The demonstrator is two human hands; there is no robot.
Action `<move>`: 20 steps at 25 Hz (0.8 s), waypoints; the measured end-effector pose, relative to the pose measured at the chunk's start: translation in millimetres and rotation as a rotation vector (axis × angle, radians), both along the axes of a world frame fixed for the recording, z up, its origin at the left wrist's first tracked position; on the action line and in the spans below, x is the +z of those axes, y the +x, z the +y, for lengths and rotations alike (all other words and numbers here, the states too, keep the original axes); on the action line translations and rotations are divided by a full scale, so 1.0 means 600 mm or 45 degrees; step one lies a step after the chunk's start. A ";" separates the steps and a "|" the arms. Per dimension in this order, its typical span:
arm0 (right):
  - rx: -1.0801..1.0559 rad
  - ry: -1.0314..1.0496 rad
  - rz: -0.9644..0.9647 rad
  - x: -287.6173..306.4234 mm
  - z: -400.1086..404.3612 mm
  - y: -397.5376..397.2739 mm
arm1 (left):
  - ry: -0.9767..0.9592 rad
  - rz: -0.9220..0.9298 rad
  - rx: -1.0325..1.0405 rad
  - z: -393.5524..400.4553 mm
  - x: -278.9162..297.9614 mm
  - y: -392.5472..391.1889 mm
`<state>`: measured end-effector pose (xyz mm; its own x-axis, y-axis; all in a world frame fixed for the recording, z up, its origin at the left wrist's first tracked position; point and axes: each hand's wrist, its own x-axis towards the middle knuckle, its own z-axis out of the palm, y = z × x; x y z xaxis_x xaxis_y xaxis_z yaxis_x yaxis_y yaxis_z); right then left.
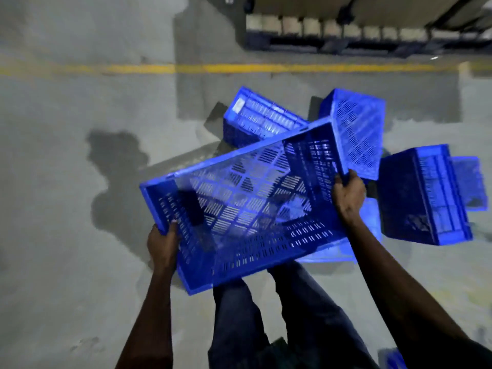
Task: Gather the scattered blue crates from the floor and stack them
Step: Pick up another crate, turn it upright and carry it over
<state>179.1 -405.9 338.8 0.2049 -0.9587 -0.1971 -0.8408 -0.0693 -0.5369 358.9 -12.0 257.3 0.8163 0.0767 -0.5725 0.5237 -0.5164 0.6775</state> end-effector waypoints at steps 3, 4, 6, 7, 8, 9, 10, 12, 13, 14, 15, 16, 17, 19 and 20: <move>-0.252 -0.103 -0.043 0.114 0.041 -0.081 | -0.108 -0.152 -0.199 -0.022 0.091 0.014; -0.336 -0.115 -0.060 0.143 0.059 -0.108 | -0.157 -0.168 -0.209 -0.038 0.118 0.021; -0.476 -0.134 -0.107 0.184 0.095 -0.153 | -0.217 -0.210 -0.287 -0.063 0.154 0.035; -0.564 -0.161 -0.139 0.204 0.112 -0.183 | -0.218 -0.242 -0.353 -0.082 0.178 0.038; -0.628 -0.189 -0.165 0.219 0.128 -0.217 | -0.245 -0.272 -0.423 -0.101 0.200 0.036; -0.674 -0.214 -0.179 0.233 0.147 -0.251 | -0.291 -0.281 -0.482 -0.121 0.221 0.036; -0.726 -0.238 -0.185 0.244 0.167 -0.287 | -0.335 -0.295 -0.542 -0.142 0.238 0.032; -0.860 -0.260 -0.206 0.263 0.205 -0.355 | -0.308 -0.317 -0.660 -0.183 0.260 0.020; -0.932 -0.266 -0.222 0.270 0.224 -0.385 | -0.287 -0.322 -0.726 -0.201 0.262 0.013; -0.999 -0.273 -0.233 0.272 0.242 -0.413 | -0.295 -0.315 -0.796 -0.216 0.258 0.006; -1.082 -0.281 -0.246 0.274 0.263 -0.446 | -0.301 -0.309 -0.863 -0.236 0.243 -0.007; -1.177 -0.289 -0.260 0.272 0.286 -0.480 | -0.301 -0.315 -0.928 -0.258 0.234 -0.027; -1.276 -0.294 -0.270 0.267 0.311 -0.513 | -0.304 -0.353 -0.985 -0.279 0.248 -0.060; -1.471 -0.284 -0.293 0.257 0.362 -0.579 | -0.373 -0.396 -1.156 -0.314 0.307 -0.150; -1.557 -0.279 -0.311 0.253 0.385 -0.613 | -0.405 -0.396 -1.239 -0.329 0.331 -0.199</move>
<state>-188.9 -174.8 490.8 -0.8269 -0.5547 -0.0930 -0.2990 0.5736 -0.7626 239.3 -209.2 456.0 0.5598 -0.8023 -0.2074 -0.2375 -0.3951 0.8874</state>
